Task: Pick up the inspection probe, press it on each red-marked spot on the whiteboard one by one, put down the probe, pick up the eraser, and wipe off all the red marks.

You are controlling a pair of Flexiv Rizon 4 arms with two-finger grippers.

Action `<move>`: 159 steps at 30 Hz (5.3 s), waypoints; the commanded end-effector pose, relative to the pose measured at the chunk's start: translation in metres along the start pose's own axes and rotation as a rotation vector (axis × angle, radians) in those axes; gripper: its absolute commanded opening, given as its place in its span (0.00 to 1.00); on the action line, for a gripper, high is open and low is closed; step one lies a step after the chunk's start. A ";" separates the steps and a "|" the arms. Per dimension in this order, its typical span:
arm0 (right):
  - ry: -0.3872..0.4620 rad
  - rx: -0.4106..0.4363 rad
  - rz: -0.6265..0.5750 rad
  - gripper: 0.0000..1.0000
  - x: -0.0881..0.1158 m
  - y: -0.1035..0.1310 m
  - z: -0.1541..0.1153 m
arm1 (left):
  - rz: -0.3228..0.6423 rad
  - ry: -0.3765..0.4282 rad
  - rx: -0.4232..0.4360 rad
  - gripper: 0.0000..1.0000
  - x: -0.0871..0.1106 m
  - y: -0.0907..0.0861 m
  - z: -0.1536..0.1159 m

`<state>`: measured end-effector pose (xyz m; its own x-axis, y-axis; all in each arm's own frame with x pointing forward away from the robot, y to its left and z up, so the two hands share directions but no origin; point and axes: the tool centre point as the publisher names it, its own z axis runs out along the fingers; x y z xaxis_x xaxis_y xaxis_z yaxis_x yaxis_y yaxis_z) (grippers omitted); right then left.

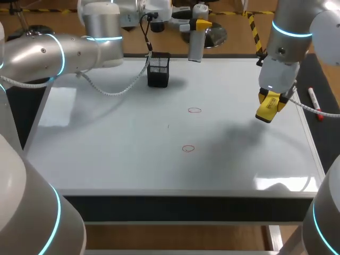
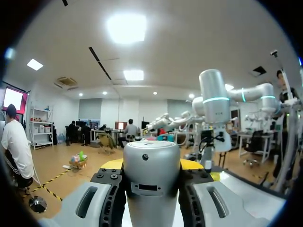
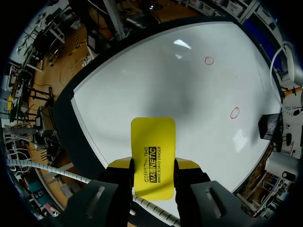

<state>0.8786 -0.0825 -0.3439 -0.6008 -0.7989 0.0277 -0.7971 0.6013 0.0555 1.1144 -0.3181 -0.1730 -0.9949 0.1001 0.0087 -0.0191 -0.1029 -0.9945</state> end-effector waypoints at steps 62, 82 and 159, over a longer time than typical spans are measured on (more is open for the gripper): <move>0.073 0.002 -0.585 0.00 -0.233 0.097 0.058 | -0.001 0.002 0.000 0.00 -0.001 -0.001 0.000; 0.057 -0.014 -0.587 0.00 -0.228 0.087 0.070 | -0.001 0.002 0.000 0.00 -0.001 -0.001 0.000; 0.044 -0.010 -0.126 0.00 -0.001 0.010 0.022 | -0.001 0.002 0.000 0.00 -0.001 -0.001 0.000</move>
<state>0.8777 -0.0636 -0.3698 -0.4924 -0.8649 0.0973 -0.8627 0.4998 0.0766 1.1145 -0.3183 -0.1731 -0.9949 0.1006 0.0089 -0.0193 -0.1030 -0.9945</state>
